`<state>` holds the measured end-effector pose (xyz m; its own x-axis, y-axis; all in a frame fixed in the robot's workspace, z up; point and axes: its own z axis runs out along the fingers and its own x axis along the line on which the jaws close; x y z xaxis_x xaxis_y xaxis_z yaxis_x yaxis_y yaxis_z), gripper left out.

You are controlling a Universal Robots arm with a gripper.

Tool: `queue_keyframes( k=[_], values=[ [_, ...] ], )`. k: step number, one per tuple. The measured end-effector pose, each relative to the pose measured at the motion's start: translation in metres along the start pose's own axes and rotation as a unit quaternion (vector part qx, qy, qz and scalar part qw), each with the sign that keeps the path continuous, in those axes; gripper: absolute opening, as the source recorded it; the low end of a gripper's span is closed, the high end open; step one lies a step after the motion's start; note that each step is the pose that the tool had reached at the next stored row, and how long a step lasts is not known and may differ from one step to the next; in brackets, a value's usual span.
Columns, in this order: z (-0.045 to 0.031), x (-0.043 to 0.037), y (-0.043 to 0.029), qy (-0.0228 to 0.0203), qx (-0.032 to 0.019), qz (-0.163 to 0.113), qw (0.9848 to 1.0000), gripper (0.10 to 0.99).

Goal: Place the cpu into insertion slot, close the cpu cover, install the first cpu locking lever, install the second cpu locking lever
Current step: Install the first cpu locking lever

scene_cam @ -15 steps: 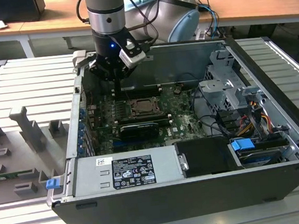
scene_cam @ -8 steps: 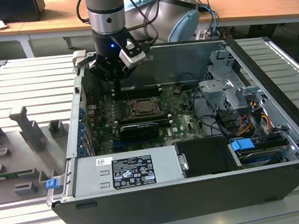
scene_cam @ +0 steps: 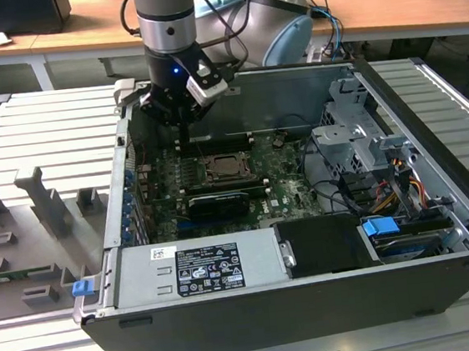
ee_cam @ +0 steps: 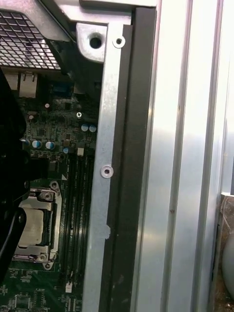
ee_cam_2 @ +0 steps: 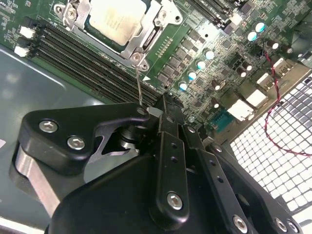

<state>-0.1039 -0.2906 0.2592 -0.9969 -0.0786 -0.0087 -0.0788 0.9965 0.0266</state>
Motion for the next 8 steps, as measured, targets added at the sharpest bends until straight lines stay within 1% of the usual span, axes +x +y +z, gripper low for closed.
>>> queue_keyframes(
  k=[5,7,8],
  values=[
    [0.0002,-0.0034,0.0018,0.0,0.0,0.001,1.0,0.106],
    [0.0003,-0.0089,0.0015,0.0,0.0,0.002,1.0,0.106],
    [0.0006,-0.0138,0.0011,0.0,0.0,0.002,1.0,0.106]
  ],
)
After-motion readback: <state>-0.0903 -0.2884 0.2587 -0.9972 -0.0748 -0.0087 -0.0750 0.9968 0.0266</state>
